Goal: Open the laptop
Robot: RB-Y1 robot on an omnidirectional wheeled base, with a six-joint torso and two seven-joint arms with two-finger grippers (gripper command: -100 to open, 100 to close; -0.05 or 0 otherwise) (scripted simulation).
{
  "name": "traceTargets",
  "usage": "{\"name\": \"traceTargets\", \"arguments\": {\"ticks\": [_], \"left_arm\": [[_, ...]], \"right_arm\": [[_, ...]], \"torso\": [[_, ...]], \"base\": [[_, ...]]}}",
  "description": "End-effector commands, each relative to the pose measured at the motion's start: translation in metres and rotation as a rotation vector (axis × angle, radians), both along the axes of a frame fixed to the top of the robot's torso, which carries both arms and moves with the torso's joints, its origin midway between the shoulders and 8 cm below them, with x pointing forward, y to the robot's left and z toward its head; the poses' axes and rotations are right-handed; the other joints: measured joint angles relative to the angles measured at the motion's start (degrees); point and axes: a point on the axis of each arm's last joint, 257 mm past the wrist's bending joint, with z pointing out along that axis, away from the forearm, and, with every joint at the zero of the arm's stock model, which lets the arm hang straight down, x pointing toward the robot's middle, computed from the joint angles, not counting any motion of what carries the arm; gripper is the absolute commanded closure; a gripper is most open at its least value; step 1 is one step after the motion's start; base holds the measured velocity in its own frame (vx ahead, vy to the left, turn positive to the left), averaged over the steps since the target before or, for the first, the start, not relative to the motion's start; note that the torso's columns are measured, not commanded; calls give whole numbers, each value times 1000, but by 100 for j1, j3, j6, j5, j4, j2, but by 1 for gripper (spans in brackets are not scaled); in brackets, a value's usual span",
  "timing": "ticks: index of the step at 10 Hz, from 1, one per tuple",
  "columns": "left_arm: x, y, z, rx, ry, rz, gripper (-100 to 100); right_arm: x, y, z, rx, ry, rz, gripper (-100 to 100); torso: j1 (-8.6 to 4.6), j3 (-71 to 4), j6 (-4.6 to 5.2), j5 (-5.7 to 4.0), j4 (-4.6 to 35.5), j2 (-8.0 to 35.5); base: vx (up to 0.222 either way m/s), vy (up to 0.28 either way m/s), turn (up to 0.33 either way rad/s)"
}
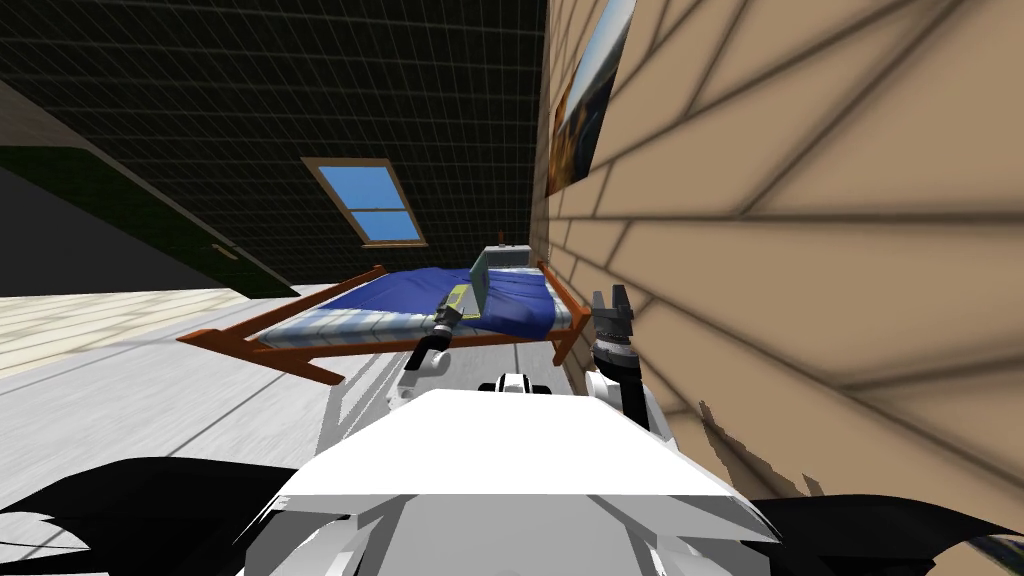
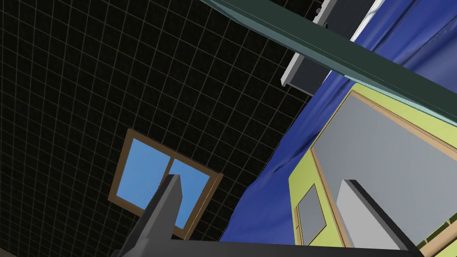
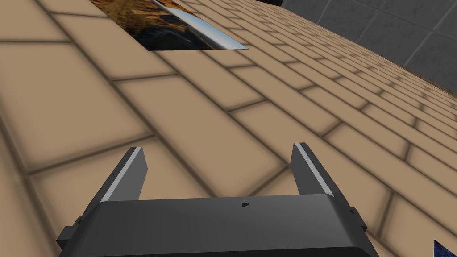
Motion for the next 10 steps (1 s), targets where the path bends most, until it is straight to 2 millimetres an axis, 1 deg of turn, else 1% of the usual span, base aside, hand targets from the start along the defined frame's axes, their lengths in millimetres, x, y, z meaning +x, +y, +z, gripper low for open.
{"name": "traceTargets", "arguments": {"ticks": [1,3,4,5,8,9,10], "left_arm": [[8,-3,-22,-79,58,-9,-100],[14,-9,-38,-147,97,-15,-100],[18,-18,-52,-221,129,-20,-100],[20,-24,-58,-259,142,-22,-100],[24,-43,-71,-368,164,-25,-100],[24,-46,-72,-386,166,-25,-100],[24,-44,-70,-371,163,-24,-100]], "right_arm": [[0,0,0,0,0,0,0],[0,0,0,0,0,0,0],[0,0,0,0,0,0,0],[0,0,0,0,0,0,0],[0,0,0,0,0,0,0],[0,0,0,0,0,0,0],[0,0,0,0,0,0,0]], "torso": [[1,1,0,0,0,3],[2,-3,0,1,-2,-4],[2,-2,0,1,-1,-3],[-8,-5,1,-2,-2,-8],[2,-4,12,3,-4,-8],[6,-4,9,4,-4,-8],[8,-3,4,3,-2,-5]], "base": [[65,-63,25],[62,-57,33],[83,-81,43],[78,-75,32],[35,-51,19],[12,-16,-4],[5,-6,-2]]}}
